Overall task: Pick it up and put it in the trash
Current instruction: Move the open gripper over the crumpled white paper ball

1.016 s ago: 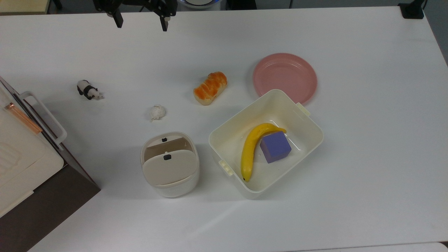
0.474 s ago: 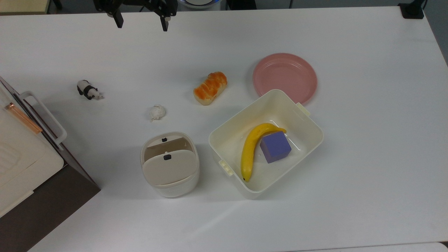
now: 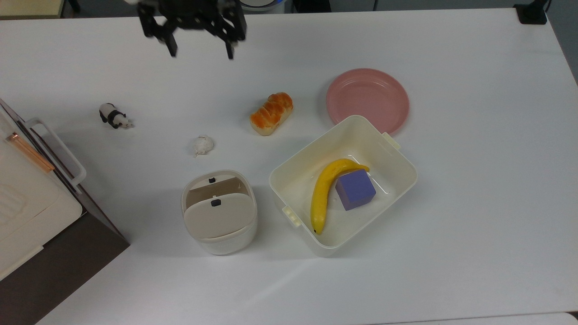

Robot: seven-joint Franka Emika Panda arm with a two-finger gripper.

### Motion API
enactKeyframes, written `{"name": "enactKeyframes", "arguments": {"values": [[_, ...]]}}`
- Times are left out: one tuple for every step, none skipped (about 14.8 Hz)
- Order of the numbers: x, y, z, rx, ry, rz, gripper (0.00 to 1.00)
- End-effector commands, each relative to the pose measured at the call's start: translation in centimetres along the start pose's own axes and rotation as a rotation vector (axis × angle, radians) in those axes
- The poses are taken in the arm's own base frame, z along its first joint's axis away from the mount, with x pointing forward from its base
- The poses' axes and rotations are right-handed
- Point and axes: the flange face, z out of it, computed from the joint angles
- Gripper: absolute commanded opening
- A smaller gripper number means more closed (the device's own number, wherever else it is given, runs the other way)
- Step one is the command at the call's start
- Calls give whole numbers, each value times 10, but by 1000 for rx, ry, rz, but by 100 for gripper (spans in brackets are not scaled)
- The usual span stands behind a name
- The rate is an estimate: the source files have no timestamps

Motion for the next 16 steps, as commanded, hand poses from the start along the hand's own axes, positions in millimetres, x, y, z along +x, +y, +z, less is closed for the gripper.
{"name": "enactKeyframes", "arguments": {"values": [[19, -27, 37, -27, 32, 22, 98], [25, -40, 54, -55, 41, 33, 98], [26, -50, 76, -99, 57, 53, 98], [28, -53, 97, -141, 95, 77, 99], [29, -53, 113, -171, 127, 103, 99], [28, -53, 122, -194, 140, 102, 99], [25, -51, 127, -202, 132, 100, 99], [23, -50, 133, -207, 122, 97, 99], [20, -49, 136, -209, 116, 93, 99], [16, -46, 144, -220, 102, 90, 99], [10, -44, 157, -239, 105, 72, 99], [3, -44, 161, -241, 119, 62, 99], [-8, -33, 171, -240, 117, 69, 99], [-13, -32, 178, -238, 117, 66, 99], [-16, -31, 185, -236, 114, 64, 99], [-20, -31, 194, -236, 103, 61, 98]]}}
